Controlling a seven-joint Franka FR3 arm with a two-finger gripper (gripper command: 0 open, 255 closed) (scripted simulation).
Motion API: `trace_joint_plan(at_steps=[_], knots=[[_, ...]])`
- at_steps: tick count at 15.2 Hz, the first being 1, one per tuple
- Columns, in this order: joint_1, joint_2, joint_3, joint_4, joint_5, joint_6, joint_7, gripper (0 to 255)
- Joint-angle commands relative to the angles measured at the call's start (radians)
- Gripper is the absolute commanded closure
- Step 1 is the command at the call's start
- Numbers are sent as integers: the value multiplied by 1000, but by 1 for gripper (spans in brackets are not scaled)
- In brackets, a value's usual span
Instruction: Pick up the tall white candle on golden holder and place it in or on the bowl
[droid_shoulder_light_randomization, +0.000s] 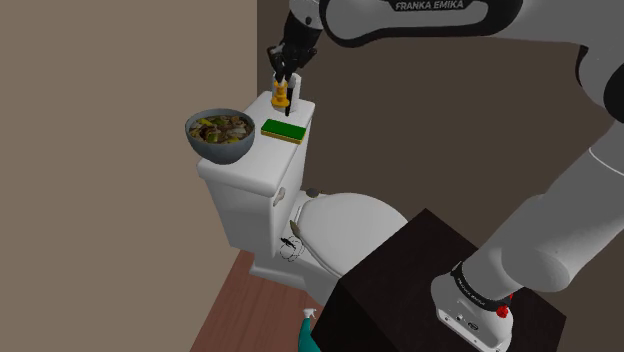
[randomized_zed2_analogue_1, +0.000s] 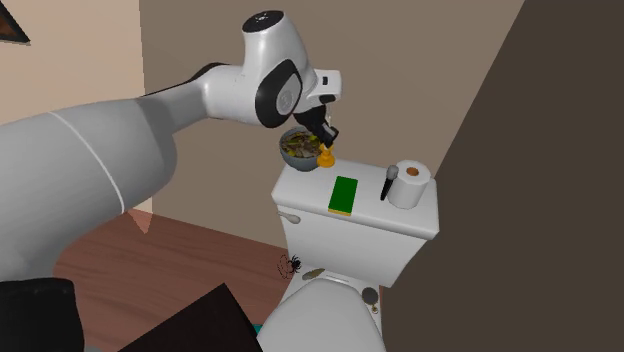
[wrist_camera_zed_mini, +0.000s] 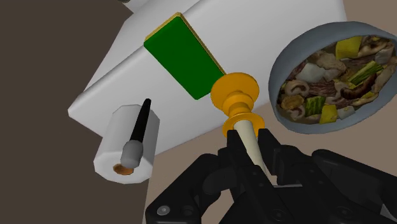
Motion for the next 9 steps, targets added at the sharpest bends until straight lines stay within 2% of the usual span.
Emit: trace_joint_plan(at_steps=[1, 4, 9], knots=[[0, -3, 0, 25, 4, -28, -6, 255], [1, -1, 1, 62, 6, -63, -11, 255], [76, 146, 45, 255, -85, -138, 108, 255]])
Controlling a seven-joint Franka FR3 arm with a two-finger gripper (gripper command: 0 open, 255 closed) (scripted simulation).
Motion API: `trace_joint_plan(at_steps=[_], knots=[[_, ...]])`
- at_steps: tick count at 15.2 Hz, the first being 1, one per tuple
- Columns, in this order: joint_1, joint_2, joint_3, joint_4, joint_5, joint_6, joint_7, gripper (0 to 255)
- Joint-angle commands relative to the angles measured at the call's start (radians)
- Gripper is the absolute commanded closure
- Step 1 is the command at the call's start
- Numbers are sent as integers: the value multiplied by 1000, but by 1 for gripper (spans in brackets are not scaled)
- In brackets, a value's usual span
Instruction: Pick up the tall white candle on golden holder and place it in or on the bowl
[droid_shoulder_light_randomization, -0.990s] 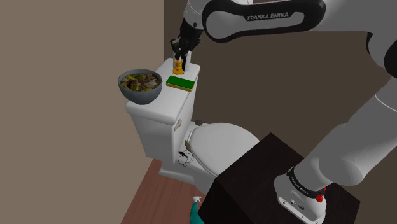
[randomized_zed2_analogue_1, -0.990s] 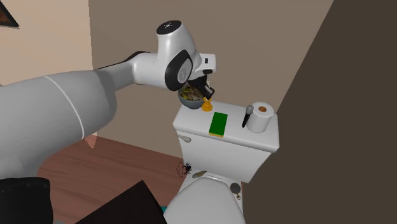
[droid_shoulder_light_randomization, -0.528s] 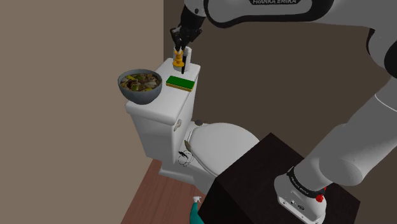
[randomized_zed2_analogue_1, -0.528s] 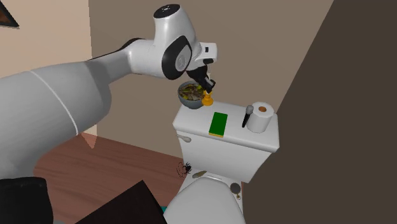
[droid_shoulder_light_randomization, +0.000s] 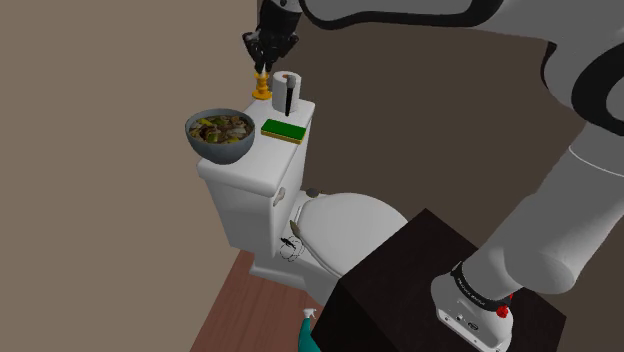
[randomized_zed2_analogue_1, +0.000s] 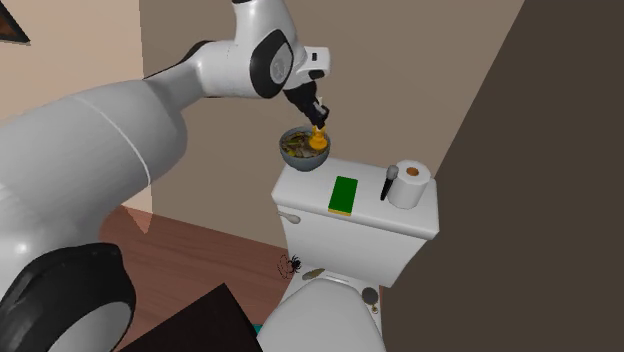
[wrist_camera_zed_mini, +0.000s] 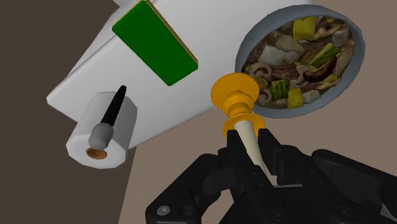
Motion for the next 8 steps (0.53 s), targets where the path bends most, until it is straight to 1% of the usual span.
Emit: trace_joint_plan(at_steps=[1, 5, 6, 7, 8], knots=[[34, 60, 13, 85, -36, -37, 43, 255], [125, 213, 26, 305, -111, -129, 112, 255], [152, 257, 26, 372, -129, -158, 124, 255], [195, 328, 25, 484, -156, -204, 138, 255], [192, 320, 23, 458, -153, -187, 142, 255]])
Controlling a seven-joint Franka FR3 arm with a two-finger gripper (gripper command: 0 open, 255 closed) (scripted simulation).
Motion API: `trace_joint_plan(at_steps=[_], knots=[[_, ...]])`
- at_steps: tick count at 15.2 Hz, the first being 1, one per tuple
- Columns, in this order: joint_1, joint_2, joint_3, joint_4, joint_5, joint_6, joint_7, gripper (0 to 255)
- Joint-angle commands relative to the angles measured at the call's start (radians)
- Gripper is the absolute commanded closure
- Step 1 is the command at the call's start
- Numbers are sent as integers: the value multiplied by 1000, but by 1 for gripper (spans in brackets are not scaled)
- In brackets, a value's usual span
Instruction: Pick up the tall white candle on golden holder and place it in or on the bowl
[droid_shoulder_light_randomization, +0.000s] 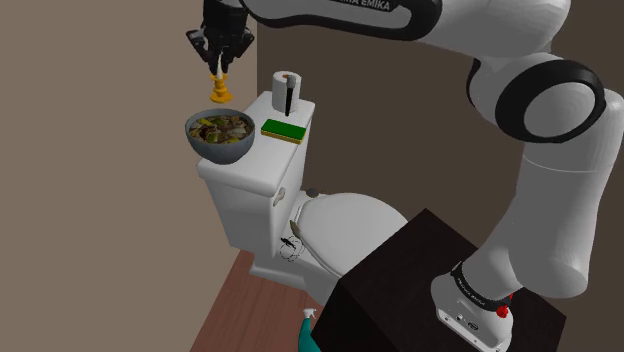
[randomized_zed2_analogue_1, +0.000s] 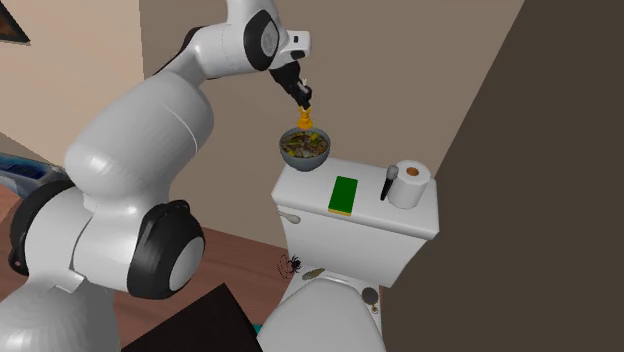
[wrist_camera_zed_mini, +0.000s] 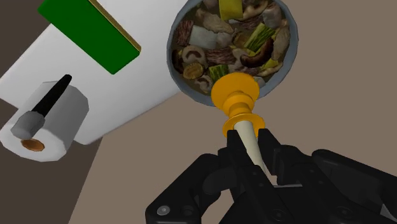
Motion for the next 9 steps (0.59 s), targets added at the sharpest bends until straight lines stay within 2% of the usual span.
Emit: trace_joint_plan(at_steps=[1, 9], knots=[[10, 14, -1, 6, -8, 5, 12, 255], [-15, -21, -3, -156, -9, 129, 45, 255]])
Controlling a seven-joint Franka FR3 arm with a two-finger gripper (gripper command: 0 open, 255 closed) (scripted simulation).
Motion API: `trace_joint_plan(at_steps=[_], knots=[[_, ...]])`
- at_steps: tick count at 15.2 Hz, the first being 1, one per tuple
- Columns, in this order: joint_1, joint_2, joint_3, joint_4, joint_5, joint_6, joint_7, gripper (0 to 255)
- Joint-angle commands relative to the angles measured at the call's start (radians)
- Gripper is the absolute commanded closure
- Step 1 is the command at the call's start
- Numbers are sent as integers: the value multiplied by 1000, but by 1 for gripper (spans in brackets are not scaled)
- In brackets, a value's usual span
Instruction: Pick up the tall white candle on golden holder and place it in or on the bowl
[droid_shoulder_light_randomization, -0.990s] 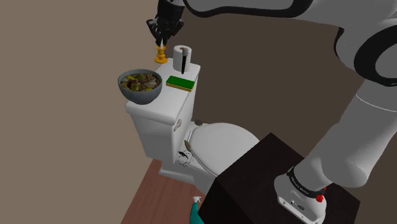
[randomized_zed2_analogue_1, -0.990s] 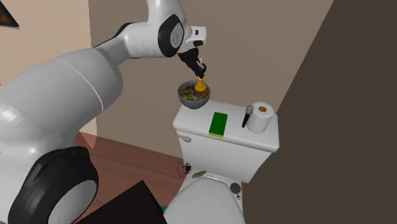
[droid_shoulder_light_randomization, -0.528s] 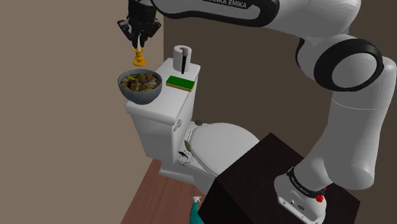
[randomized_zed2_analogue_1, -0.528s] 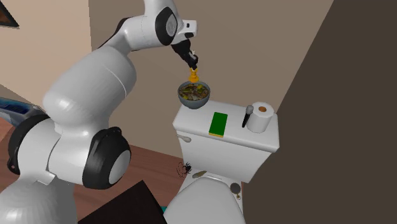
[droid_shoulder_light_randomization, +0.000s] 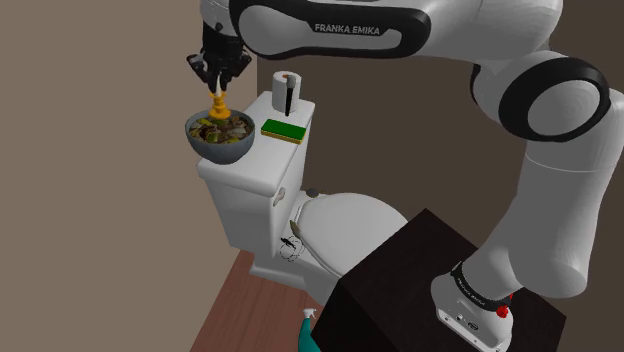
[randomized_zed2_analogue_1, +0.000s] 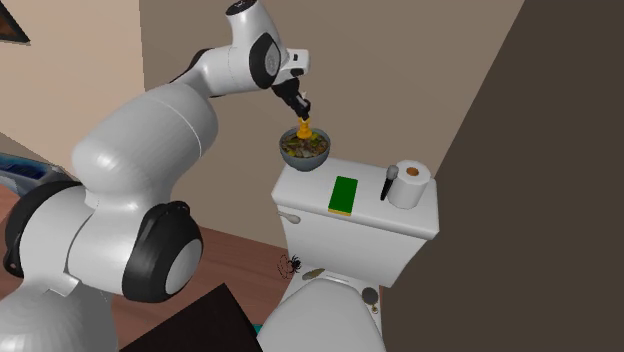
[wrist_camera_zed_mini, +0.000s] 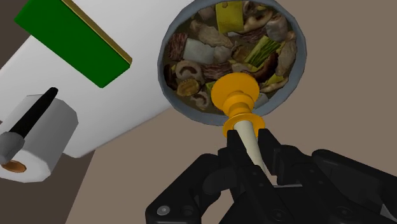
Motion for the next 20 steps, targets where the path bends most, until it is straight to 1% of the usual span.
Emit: trace_joint_plan(at_steps=[1, 5, 12, 13, 18, 20], knots=[[-6, -7, -1, -37, -1, 30, 8, 255], [-12, -12, -3, -90, -5, 76, 21, 255], [-12, -12, -3, -89, -5, 75, 21, 255], [-12, -12, -3, -89, -5, 75, 21, 0], [-12, -12, -3, -89, -5, 75, 21, 0], [-9, -44, 4, -76, 6, 31, 14, 0]])
